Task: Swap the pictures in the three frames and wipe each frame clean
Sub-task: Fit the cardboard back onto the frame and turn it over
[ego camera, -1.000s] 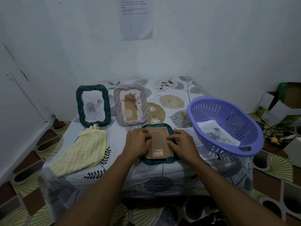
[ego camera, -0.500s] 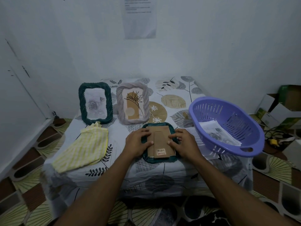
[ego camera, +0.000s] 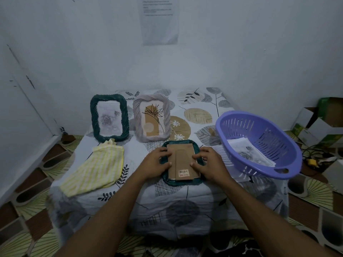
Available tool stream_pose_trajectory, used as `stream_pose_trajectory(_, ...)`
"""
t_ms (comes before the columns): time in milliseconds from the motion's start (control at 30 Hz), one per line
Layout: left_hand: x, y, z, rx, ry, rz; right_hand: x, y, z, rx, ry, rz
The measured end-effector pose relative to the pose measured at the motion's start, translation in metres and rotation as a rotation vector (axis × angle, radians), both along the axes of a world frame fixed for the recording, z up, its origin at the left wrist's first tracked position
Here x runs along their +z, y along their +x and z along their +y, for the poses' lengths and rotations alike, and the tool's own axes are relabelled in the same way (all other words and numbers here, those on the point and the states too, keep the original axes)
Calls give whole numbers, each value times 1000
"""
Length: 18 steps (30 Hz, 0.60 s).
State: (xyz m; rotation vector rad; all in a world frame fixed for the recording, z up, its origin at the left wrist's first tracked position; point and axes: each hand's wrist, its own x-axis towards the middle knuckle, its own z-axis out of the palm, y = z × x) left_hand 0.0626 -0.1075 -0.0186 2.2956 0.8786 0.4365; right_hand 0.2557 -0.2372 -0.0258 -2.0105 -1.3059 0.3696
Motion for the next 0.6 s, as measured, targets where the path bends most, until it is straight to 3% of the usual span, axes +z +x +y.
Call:
stream_pose_trajectory(233, 9, -31, 13, -234, -199, 92, 0, 0, 0, -2, -7, -22)
stream_pose_trajectory(600, 1, -27, 7, -127, -143, -24, 1, -2, -1, -11, -17, -10)
